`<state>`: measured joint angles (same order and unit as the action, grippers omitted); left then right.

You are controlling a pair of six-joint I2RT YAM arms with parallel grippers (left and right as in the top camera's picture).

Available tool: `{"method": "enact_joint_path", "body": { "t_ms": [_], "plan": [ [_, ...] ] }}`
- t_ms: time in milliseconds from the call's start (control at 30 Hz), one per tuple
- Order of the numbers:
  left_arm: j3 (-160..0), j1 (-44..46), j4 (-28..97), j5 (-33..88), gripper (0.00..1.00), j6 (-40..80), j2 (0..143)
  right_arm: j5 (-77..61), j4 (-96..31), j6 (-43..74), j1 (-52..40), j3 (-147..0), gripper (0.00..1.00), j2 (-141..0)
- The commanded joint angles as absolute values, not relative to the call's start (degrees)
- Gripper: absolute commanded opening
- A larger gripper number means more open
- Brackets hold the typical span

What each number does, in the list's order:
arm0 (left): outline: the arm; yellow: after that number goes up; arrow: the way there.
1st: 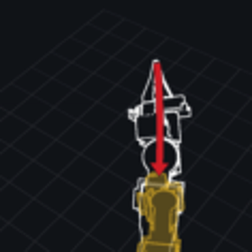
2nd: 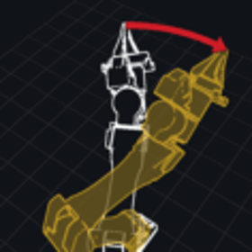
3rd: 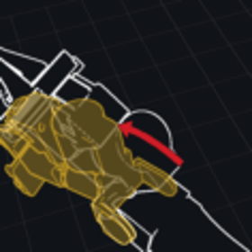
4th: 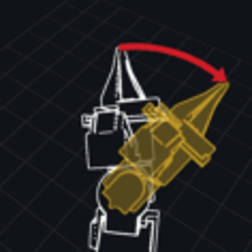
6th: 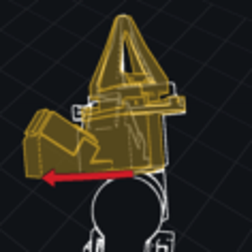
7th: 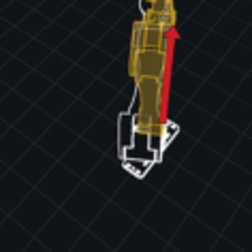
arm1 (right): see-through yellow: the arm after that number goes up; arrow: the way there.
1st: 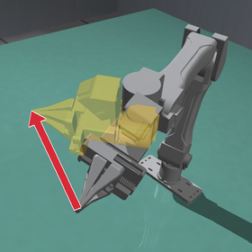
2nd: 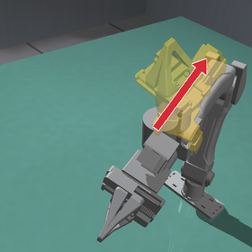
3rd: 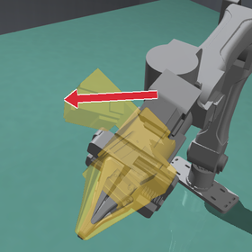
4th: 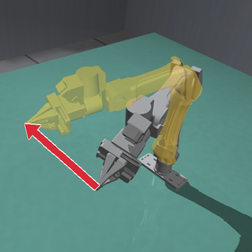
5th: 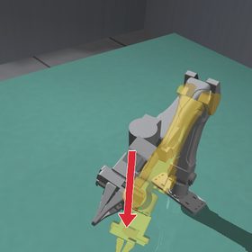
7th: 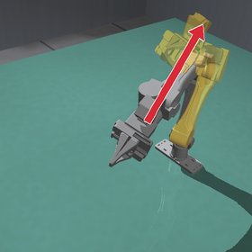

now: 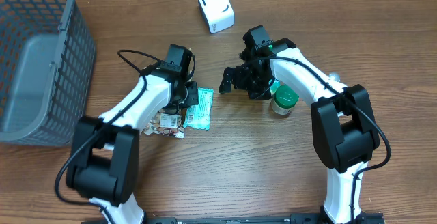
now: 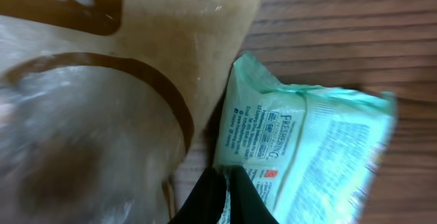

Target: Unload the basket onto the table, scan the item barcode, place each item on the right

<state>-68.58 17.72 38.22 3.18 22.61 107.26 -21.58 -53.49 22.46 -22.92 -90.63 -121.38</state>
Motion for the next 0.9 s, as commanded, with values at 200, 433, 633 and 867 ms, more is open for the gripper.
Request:
{"method": "enact_joint_path", "body": {
  "t_ms": [200,433,633,867],
  "plan": [
    [-68.0,19.0,37.3,14.7,0.04,15.4,110.2,-21.1,-53.2,22.5,-22.7,-90.1,1.0,-119.6],
    [-68.0,22.0,37.8,17.8,0.04,8.7,110.3,-27.1,-53.2,16.2,-22.2,-90.1,1.0,-119.6],
    [-71.4,23.3,44.1,25.2,0.05,0.4,110.0,-27.1,-54.8,12.1,-21.1,-90.1,1.0,-119.6],
    [-79.7,22.2,58.2,26.1,0.06,6.5,110.0,-27.1,-55.6,11.7,-20.4,-90.0,1.0,-119.6]
  ]
}}
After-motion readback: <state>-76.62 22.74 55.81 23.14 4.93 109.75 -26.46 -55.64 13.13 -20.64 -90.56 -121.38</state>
